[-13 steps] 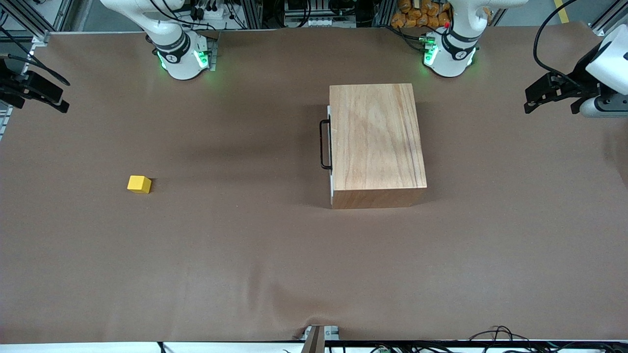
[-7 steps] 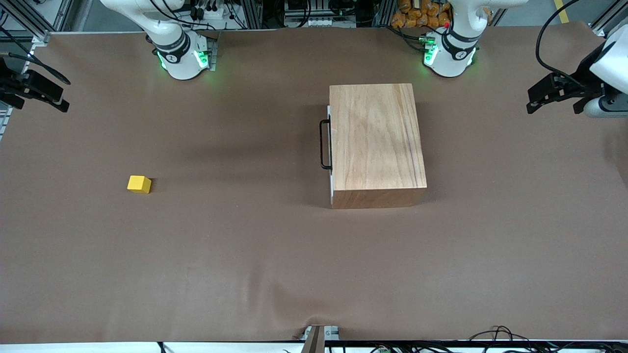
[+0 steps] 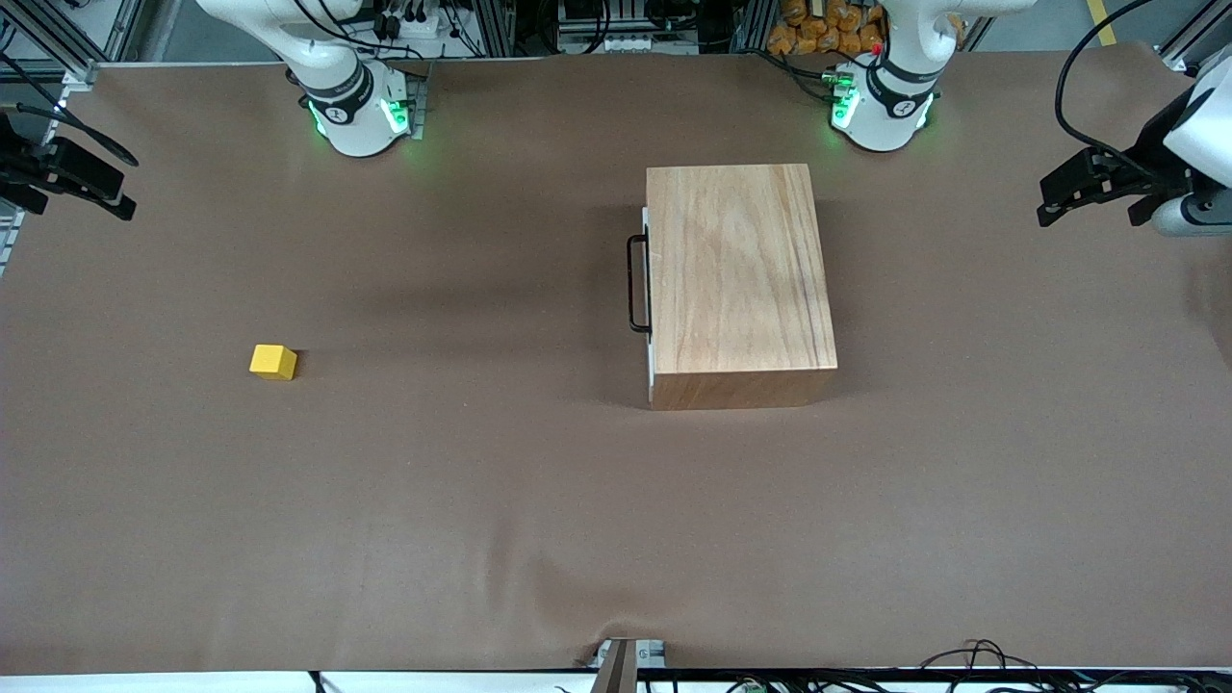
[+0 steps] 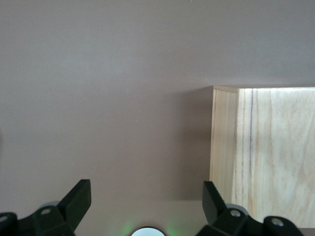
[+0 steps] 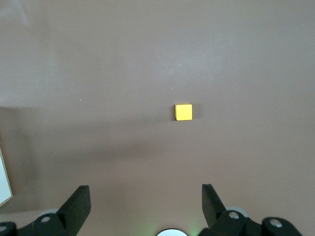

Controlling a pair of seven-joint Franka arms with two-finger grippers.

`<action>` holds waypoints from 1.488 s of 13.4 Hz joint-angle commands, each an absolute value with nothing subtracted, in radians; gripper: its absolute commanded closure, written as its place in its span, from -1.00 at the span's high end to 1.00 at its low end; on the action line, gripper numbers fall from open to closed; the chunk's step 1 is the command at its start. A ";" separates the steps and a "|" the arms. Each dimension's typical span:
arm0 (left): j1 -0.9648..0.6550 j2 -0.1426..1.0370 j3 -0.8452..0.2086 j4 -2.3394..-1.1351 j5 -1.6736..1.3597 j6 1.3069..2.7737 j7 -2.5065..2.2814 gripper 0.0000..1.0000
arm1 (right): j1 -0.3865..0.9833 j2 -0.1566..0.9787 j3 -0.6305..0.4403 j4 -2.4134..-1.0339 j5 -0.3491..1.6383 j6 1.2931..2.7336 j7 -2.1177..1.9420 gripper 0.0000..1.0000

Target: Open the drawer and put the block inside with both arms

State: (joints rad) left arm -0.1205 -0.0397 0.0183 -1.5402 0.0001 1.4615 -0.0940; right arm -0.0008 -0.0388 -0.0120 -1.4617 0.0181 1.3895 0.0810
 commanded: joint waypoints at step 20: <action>-0.793 0.544 -0.054 -1.160 -0.012 1.647 -1.012 1.00 | -0.015 -0.058 -0.002 -1.482 0.021 1.399 0.066 1.00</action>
